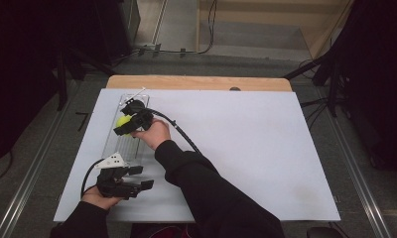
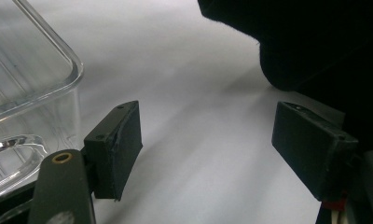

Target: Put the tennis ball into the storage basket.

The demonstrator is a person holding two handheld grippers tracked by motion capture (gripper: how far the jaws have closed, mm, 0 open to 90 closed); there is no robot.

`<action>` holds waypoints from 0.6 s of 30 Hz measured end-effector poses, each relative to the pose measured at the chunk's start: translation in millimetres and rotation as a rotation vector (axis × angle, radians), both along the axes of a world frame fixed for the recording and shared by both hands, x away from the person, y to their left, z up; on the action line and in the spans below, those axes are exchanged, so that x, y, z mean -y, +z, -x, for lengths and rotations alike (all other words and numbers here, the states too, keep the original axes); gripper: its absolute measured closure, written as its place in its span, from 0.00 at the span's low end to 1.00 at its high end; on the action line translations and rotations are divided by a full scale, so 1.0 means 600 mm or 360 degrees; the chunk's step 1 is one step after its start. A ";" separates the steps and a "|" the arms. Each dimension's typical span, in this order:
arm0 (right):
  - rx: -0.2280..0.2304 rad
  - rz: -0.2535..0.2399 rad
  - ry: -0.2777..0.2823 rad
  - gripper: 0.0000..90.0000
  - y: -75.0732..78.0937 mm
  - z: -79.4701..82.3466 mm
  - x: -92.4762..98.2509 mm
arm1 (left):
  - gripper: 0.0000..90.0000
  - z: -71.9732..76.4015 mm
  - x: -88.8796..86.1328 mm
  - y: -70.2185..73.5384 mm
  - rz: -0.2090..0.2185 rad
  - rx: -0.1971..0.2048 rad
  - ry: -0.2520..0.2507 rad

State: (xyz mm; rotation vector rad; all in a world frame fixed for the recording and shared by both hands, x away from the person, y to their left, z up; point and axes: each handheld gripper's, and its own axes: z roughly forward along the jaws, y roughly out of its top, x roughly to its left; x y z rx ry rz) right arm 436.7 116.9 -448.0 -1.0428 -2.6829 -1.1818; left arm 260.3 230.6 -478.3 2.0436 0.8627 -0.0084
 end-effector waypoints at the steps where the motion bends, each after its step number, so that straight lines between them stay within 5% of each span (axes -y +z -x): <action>1: -0.0003 -0.0006 0.0002 0.25 0.000 0.000 0.000 | 0.27 0.000 0.000 0.000 0.0000 -0.0001 -0.0001; 7: 0.0055 -0.0038 -0.0011 0.17 0.015 0.000 0.007 | 0.27 0.000 0.000 0.000 -0.0002 -0.0002 -0.0001; 18: 0.0035 -0.0052 0.0018 0.17 0.049 0.010 0.054 | 0.27 0.000 0.002 -0.001 -0.0004 0.0004 -0.0003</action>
